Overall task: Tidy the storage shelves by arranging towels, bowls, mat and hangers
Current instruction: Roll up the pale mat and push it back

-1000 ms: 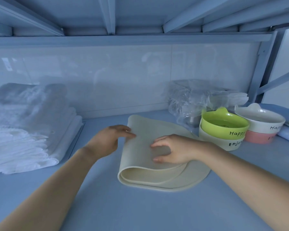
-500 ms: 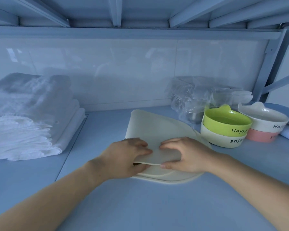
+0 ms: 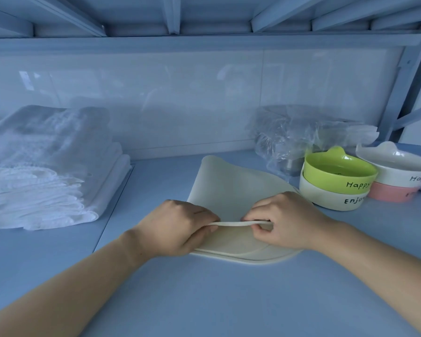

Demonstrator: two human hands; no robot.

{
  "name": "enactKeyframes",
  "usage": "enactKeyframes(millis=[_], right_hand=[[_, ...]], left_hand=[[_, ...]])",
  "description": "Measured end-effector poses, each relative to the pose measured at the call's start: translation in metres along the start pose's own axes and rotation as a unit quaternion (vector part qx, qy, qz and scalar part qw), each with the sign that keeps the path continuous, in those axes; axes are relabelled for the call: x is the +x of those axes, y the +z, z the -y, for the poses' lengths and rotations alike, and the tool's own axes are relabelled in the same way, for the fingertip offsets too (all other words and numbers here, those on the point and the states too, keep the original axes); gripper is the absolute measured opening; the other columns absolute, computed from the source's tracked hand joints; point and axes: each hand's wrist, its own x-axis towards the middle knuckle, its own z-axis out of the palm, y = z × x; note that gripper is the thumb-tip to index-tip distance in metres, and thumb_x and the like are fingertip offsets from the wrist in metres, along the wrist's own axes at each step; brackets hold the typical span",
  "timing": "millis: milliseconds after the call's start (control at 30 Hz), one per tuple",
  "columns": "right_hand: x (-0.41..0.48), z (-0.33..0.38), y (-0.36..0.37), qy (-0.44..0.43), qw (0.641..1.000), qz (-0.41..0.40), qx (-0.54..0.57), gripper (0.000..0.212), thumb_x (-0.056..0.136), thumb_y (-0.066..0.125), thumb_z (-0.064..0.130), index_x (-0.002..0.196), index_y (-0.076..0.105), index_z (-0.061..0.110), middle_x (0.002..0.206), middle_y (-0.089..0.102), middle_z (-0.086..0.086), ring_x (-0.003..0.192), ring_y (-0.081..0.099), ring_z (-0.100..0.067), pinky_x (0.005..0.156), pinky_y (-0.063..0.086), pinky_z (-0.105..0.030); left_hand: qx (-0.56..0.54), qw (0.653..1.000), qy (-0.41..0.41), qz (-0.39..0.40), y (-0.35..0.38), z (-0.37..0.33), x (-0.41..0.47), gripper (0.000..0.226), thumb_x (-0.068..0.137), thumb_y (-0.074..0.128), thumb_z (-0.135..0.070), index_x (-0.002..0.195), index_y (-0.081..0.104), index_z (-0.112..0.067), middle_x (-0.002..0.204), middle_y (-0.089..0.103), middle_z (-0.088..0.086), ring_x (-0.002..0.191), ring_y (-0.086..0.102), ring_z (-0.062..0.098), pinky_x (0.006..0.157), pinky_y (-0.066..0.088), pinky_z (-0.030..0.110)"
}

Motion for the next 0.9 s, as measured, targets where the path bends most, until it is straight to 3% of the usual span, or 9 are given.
enactKeyframes(millis=[133,233,333,433,533,633,767,833,900], right_hand=[[-0.002,0.008,-0.003,-0.023,0.998,0.053,0.013,0.019,0.076,0.056,0.032,0.09,0.07,0.031,0.082,0.067,0.01,0.072,0.056,-0.01,0.065,0.044,-0.024],[-0.002,0.004,-0.003,-0.021,0.996,0.083,0.036,0.033,0.076,0.061,0.054,0.101,0.068,0.034,0.103,0.063,0.02,0.092,0.054,-0.002,0.076,0.04,-0.018],[-0.002,0.002,-0.004,-0.02,0.993,0.107,0.048,0.051,0.069,0.06,0.069,0.107,0.064,0.035,0.111,0.057,0.025,0.097,0.052,0.003,0.081,0.04,-0.017],[-0.002,0.003,-0.005,-0.02,0.991,0.12,0.05,0.053,0.068,0.06,0.07,0.109,0.062,0.036,0.113,0.054,0.025,0.098,0.052,0.002,0.083,0.042,-0.018],[-0.002,0.005,-0.004,-0.018,0.991,0.127,0.039,0.059,0.064,0.055,0.074,0.111,0.059,0.038,0.115,0.051,0.027,0.1,0.052,0.004,0.082,0.041,-0.019],[-0.002,0.006,-0.001,-0.011,0.992,0.121,0.027,0.051,0.067,0.056,0.061,0.112,0.058,0.038,0.117,0.051,0.025,0.103,0.051,0.001,0.082,0.04,-0.02],[0.0,0.002,0.001,0.013,0.993,0.117,0.013,0.046,0.07,0.056,0.038,0.116,0.056,0.038,0.122,0.05,0.023,0.109,0.05,-0.004,0.084,0.042,-0.023],[0.002,0.0,0.001,0.028,0.993,0.118,0.001,0.048,0.07,0.056,0.038,0.119,0.054,0.039,0.126,0.049,0.023,0.112,0.05,-0.006,0.085,0.041,-0.023],[0.003,-0.001,0.001,0.038,0.993,0.114,-0.017,0.048,0.072,0.057,0.037,0.12,0.053,0.039,0.128,0.049,0.024,0.113,0.05,-0.008,0.084,0.04,-0.023]], left_hand=[[-0.017,1.0,0.011,0.011,0.0,-0.001,-0.001,0.018,0.079,0.057,-0.033,0.089,0.069,-0.024,0.082,0.069,-0.01,0.072,0.065,0.015,0.048,0.049,0.027],[-0.037,0.999,0.009,0.025,0.003,-0.003,-0.001,0.033,0.074,0.063,-0.049,0.099,0.07,-0.029,0.098,0.07,-0.014,0.086,0.067,0.009,0.06,0.053,0.022],[-0.038,0.999,0.01,0.036,0.003,-0.002,0.0,0.045,0.071,0.062,-0.064,0.102,0.07,-0.032,0.104,0.068,-0.018,0.091,0.065,0.003,0.065,0.045,0.014],[-0.033,0.998,0.026,0.042,0.0,-0.002,0.001,0.038,0.073,0.061,-0.062,0.098,0.071,-0.035,0.103,0.069,-0.017,0.089,0.066,0.004,0.062,0.044,0.014],[0.004,0.998,0.06,0.032,0.002,-0.008,0.004,0.026,0.077,0.057,-0.046,0.095,0.071,-0.033,0.093,0.07,-0.015,0.08,0.067,0.008,0.047,0.049,0.021],[0.021,0.998,0.057,0.032,0.005,-0.016,0.005,0.031,0.072,0.05,-0.026,0.096,0.069,-0.032,0.084,0.069,-0.014,0.074,0.065,0.01,0.041,0.045,0.024],[0.004,0.999,0.01,0.042,0.006,-0.017,0.006,0.047,0.063,0.047,-0.023,0.105,0.065,-0.033,0.094,0.067,-0.017,0.078,0.064,0.009,0.045,0.048,0.025],[-0.007,0.999,-0.015,0.044,0.007,-0.015,0.006,0.052,0.058,0.049,-0.022,0.107,0.063,-0.033,0.102,0.065,-0.019,0.086,0.064,0.007,0.052,0.052,0.025],[-0.015,0.997,-0.053,0.056,0.008,-0.012,0.007,0.058,0.059,0.05,-0.019,0.113,0.061,-0.038,0.114,0.061,-0.019,0.1,0.06,0.005,0.072,0.051,0.023]])
